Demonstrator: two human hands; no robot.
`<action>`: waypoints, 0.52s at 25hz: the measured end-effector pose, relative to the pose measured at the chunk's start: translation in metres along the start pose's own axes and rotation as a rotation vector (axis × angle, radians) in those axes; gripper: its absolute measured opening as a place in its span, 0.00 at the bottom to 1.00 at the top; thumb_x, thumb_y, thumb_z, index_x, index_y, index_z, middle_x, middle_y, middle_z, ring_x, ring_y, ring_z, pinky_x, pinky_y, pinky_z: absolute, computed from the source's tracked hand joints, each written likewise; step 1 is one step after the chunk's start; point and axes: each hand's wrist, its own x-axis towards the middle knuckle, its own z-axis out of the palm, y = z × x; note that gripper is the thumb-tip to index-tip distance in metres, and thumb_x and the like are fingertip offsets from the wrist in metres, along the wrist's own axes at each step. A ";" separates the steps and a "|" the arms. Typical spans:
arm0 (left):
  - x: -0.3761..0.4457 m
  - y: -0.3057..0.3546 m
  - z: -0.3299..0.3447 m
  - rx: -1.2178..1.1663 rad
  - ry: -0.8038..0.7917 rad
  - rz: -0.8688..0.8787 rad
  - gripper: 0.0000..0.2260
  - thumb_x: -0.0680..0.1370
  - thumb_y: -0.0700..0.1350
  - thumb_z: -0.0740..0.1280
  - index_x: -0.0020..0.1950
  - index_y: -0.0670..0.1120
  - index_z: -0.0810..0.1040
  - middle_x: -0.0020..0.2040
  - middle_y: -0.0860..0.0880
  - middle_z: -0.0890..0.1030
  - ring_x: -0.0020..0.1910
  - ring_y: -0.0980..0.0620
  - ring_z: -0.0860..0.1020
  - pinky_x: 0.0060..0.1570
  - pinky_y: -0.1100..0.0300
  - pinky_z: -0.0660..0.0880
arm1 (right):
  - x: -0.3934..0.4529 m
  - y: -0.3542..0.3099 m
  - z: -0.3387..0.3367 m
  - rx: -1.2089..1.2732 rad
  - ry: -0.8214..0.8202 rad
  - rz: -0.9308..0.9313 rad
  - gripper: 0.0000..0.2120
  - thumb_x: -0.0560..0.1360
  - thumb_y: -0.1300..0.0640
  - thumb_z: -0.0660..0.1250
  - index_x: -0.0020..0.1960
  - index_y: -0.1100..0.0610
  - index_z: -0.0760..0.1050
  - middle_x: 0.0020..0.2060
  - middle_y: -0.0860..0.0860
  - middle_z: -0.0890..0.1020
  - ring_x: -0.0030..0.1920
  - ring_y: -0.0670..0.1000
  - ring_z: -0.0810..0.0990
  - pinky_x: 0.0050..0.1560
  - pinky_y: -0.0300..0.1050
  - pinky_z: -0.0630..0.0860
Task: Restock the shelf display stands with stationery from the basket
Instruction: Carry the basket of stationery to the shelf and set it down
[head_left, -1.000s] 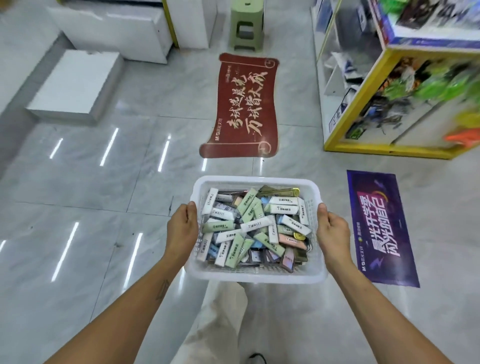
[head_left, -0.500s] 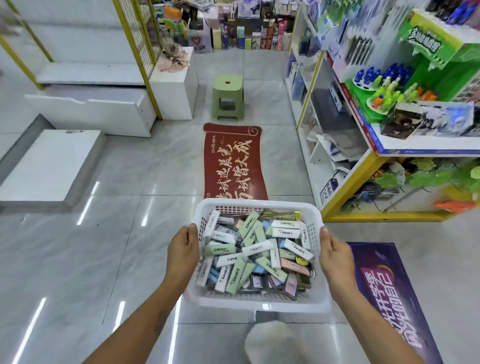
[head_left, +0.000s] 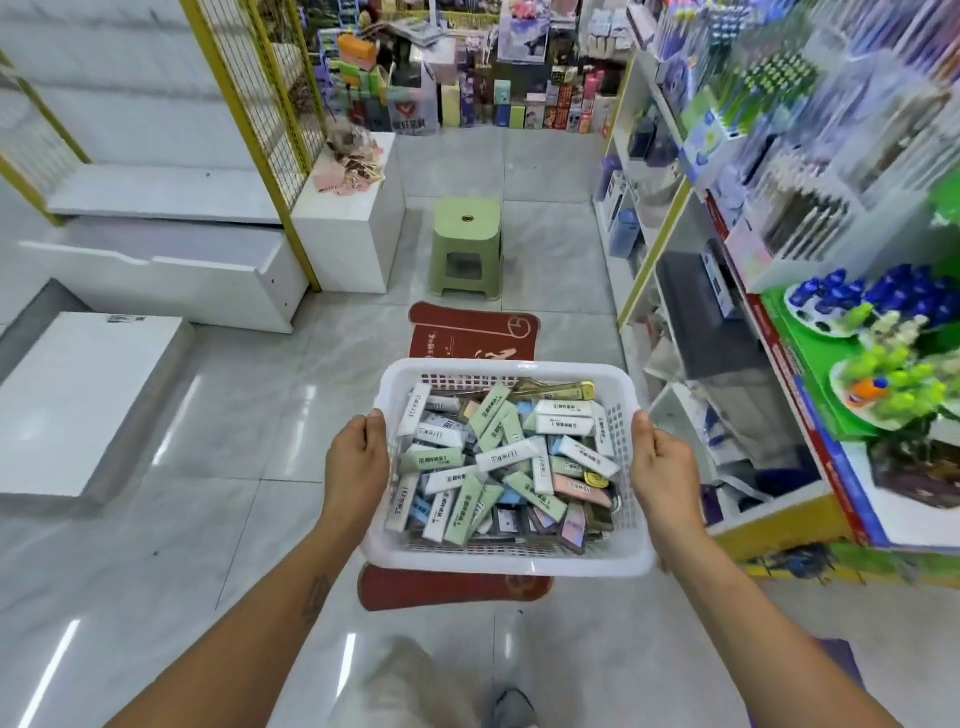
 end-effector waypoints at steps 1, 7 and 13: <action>0.025 0.009 0.004 -0.004 -0.003 0.002 0.21 0.84 0.54 0.54 0.41 0.40 0.72 0.34 0.44 0.76 0.32 0.51 0.72 0.30 0.57 0.67 | 0.020 -0.014 0.010 -0.012 0.004 -0.008 0.32 0.82 0.38 0.54 0.31 0.61 0.71 0.28 0.57 0.77 0.30 0.56 0.75 0.30 0.46 0.67; 0.242 0.054 0.031 -0.003 -0.014 0.016 0.20 0.84 0.53 0.55 0.38 0.43 0.70 0.33 0.47 0.75 0.32 0.52 0.72 0.30 0.57 0.67 | 0.175 -0.105 0.119 -0.044 0.041 0.013 0.31 0.82 0.40 0.53 0.32 0.62 0.70 0.30 0.60 0.78 0.33 0.60 0.75 0.35 0.52 0.71; 0.429 0.119 0.056 0.071 -0.096 0.080 0.21 0.84 0.54 0.54 0.41 0.41 0.73 0.35 0.46 0.76 0.33 0.53 0.73 0.29 0.57 0.66 | 0.303 -0.187 0.194 -0.007 0.113 0.067 0.31 0.83 0.41 0.53 0.33 0.62 0.73 0.31 0.59 0.79 0.34 0.60 0.76 0.36 0.51 0.71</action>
